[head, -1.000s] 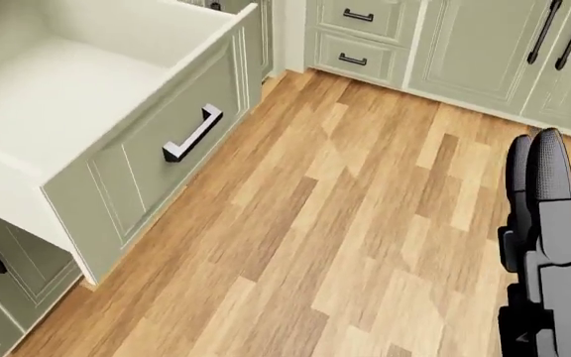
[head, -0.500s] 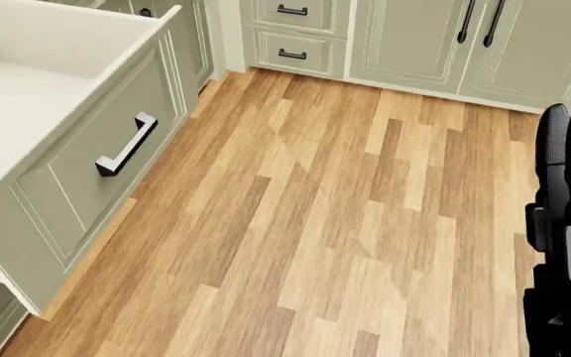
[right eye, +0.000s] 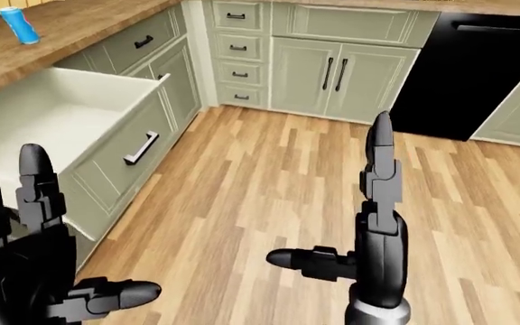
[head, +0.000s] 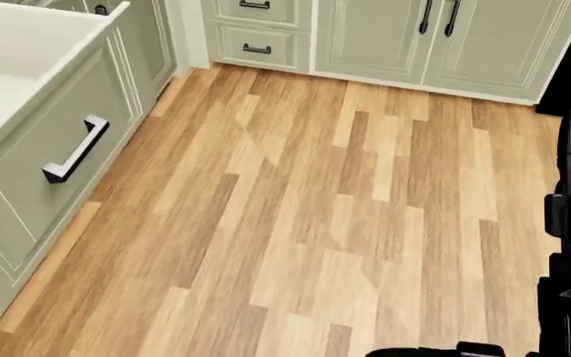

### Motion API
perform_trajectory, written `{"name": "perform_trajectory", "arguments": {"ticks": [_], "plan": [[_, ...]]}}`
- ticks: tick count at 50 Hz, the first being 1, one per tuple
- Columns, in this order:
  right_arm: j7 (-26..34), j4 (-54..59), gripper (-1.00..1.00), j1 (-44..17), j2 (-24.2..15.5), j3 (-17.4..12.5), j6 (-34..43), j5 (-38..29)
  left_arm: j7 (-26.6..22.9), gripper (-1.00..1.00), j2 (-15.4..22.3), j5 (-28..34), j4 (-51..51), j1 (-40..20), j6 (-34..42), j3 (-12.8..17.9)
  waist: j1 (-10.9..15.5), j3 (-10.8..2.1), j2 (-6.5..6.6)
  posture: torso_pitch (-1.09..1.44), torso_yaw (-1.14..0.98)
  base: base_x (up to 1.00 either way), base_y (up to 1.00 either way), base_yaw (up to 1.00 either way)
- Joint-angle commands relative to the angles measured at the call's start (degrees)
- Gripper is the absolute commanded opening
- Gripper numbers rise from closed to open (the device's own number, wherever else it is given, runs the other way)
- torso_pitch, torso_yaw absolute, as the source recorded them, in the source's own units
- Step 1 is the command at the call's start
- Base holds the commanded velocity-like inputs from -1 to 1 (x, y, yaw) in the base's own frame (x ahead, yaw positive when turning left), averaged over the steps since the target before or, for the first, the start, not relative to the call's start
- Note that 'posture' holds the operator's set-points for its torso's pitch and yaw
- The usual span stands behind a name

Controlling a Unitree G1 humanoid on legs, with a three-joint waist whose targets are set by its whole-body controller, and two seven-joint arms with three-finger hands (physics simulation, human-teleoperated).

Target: Close the right drawer.

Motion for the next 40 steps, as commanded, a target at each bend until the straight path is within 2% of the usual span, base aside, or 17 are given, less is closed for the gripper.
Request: {"name": "perform_trajectory", "arguments": {"ticks": [1, 5, 6, 7, 8, 12, 14, 16, 19, 21, 25, 27, 29, 31, 32, 35, 40], "plan": [[-0.38, -2.93, 1.00, -0.72, -0.24, 0.07, -0.58, -0.59, -0.08, 1.00, -0.03, -0.07, -2.16, -0.44, -1.35, -0.21, 0.03, -0.80, 0.00, 0.00, 0.00, 0.00, 0.00, 0.00], [0.11, -2.89, 1.00, -0.54, -0.55, 0.47, -0.73, -0.36, 0.03, 1.00, -0.07, 0.14, -2.78, -0.30, -0.83, -0.39, 0.45, -1.09, -0.64, 0.00, 0.00, 0.00, 0.00, 0.00], [-0.07, -2.58, 1.00, -0.55, -0.52, 0.30, -1.02, -0.29, 0.12, 1.00, -0.08, 0.25, -3.31, -0.27, -0.31, -0.48, 0.45, -1.76, -0.22, 0.00, 0.00, 0.00, 0.12, 0.00], [-0.04, -2.20, 1.00, -0.59, -0.59, 0.17, -1.16, -0.25, 0.19, 1.00, -0.07, 0.33, -3.75, -0.25, 0.11, -0.58, 0.45, -0.53, -0.65, 0.00, 0.00, 0.00, 0.12, 0.00], [0.06, -2.05, 1.00, -0.45, -0.63, 0.14, -1.66, 0.20, 0.29, 1.00, -0.07, 0.47, -4.09, -0.24, 0.44, -0.65, 0.45, -0.09, -0.57, 0.00, 0.00, 0.00, 0.12, 0.00], [0.24, -1.89, 1.00, -0.45, -0.49, -0.01, -1.82, 0.19, 0.44, 1.00, 0.01, 0.57, -4.57, -0.23, 0.94, -0.73, 0.43, 0.22, 0.41, 0.00, 0.00, 0.00, 0.10, 0.00], [0.40, -1.22, 1.00, -0.28, -0.64, -0.02, -2.67, 0.61, 0.49, 1.00, 0.03, 0.60, -4.79, -0.20, 1.08, -0.75, 0.45, 0.22, 0.39, 0.00, 0.00, 0.00, 0.09, 0.00], [0.50, -1.11, 1.00, -0.25, -0.63, -0.10, -2.81, 0.72, 0.52, 1.00, 0.04, 0.59, -4.89, -0.25, 1.21, -0.74, 0.48, 0.28, -0.07, 0.00, 0.00, 0.00, 0.08, 0.00], [0.47, -1.33, 1.00, -0.23, -0.45, -0.09, -2.83, 0.35, 0.51, 1.00, 0.08, 0.54, -4.15, -0.46, 0.71, -0.59, 0.07, 0.72, -2.12, 0.00, 0.00, 0.00, 0.07, 0.00], [0.51, -1.50, 1.00, -0.26, -0.39, -0.04, -2.42, 0.28, 0.35, 1.00, 0.10, 0.34, -3.12, -0.57, -0.24, -0.37, 0.12, 0.56, -1.20, 0.00, 0.00, 0.00, 0.07, 0.00], [0.62, -1.88, 1.00, -0.21, -0.41, 0.06, -2.15, 0.25, 0.11, 1.00, 0.03, 0.12, -2.03, -0.74, -1.14, -0.13, 0.16, 0.14, -1.16, 0.00, 0.00, 0.00, 0.07, 0.00], [0.63, -1.88, 1.00, -0.13, -0.41, 0.10, -2.20, 0.20, 0.04, 1.00, 0.00, 0.04, -1.64, -0.81, -1.42, -0.07, 0.37, 0.33, -0.43, 0.00, 0.00, 0.00, 0.07, 0.00], [0.74, -2.05, 1.00, -0.27, -0.41, 0.15, -1.77, 0.16, 0.04, 1.00, -0.07, 0.13, -1.59, -0.86, -1.37, -0.12, 0.42, 0.81, 0.94, 0.00, 0.00, 0.00, 0.07, 0.00], [0.87, -2.48, 1.00, -0.29, -0.39, 0.23, -1.32, 0.27, 0.06, 1.00, -0.06, 0.05, -1.81, -0.79, -1.24, -0.09, 0.49, 0.29, 3.73, 0.00, 0.00, 0.00, 0.09, 0.00], [0.80, -2.31, 1.00, -0.33, -0.40, 0.12, -1.21, 0.31, 0.06, 1.00, -0.08, 0.07, -1.86, -0.75, -1.23, -0.12, 0.83, 0.52, 2.54, 0.00, 0.00, 0.00, 0.12, 0.00], [0.88, -2.15, 1.00, -0.38, -0.50, 0.08, -1.26, 0.62, 0.09, 1.00, -0.09, 0.15, -2.18, -0.68, -0.98, -0.23, 1.22, 0.92, 1.67, 0.00, 0.00, 0.00, 0.20, 0.00], [0.76, -1.24, 1.00, -0.42, -0.59, -0.18, -1.95, 0.82, 0.08, 1.00, -0.07, 0.18, -2.32, -0.58, -0.99, -0.28, 0.67, 1.08, -1.89, 0.00, 0.00, 0.00, 0.20, 0.00]]}}
